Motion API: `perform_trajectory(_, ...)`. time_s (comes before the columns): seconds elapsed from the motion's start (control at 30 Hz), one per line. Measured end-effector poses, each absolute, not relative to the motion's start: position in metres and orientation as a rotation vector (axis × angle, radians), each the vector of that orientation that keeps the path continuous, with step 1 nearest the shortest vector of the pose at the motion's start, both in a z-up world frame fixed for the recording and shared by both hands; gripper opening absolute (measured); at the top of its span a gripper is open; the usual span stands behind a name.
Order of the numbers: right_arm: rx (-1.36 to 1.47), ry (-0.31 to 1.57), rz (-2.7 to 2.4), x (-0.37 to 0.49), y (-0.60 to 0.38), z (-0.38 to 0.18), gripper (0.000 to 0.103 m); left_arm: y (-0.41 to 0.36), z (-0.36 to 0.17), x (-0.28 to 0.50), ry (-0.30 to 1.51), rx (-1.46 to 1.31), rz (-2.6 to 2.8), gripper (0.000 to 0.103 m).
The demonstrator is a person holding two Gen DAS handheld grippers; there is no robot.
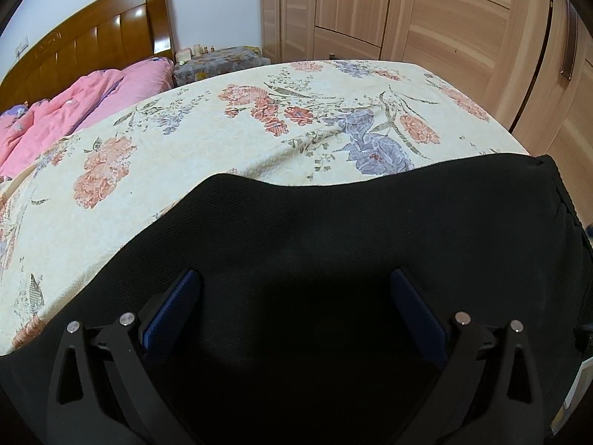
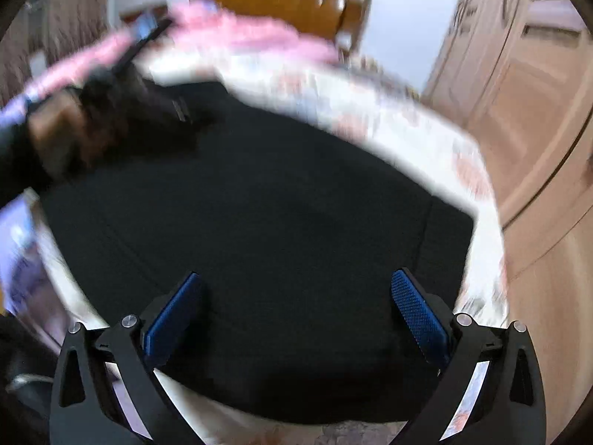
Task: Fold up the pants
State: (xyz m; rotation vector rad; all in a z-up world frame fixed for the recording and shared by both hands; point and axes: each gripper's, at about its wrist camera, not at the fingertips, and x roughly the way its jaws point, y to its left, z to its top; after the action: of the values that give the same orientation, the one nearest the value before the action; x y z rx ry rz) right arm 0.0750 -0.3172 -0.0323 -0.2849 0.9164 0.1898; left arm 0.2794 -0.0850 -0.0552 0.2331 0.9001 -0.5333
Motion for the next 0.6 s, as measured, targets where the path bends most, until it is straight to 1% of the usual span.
perform_trajectory(0.07,-0.15,0.884,0.25,0.07,-0.343,-0.038,0.099,-0.086,-0.055,0.278,0.899,0.233,-0.533,0.102)
perform_trajectory(0.17,-0.167,0.867,0.235,0.062,-0.339,-0.038,0.098,-0.085,-0.054,0.278,0.899,0.224,-0.537,0.102)
perform_trajectory(0.27,-0.196,0.94,0.166,0.08,-0.318,-0.026,0.098,-0.086,-0.054,0.278,0.897,0.238,-0.529,0.102)
perform_trajectory(0.3,-0.194,0.938,0.159,0.083,-0.313,-0.017,0.098,-0.085,-0.053,0.278,0.893,0.242,-0.527,0.102)
perform_trajectory(0.4,-0.155,0.825,0.233,0.096,-0.286,0.022,0.098,-0.082,-0.052,0.278,0.886,0.221,-0.536,0.101)
perform_trajectory(0.47,-0.203,0.798,0.253,0.119,-0.255,0.029,0.098,-0.076,-0.046,0.276,0.853,0.187,-0.529,0.101)
perform_trajectory(0.5,-0.239,0.8,0.253,0.131,-0.242,0.028,0.098,-0.065,-0.037,0.272,0.807,0.152,-0.495,0.101)
perform_trajectory(0.6,-0.311,0.864,0.238,0.168,-0.213,0.008,0.098,-0.017,-0.006,0.258,0.718,-0.01,-0.475,0.101)
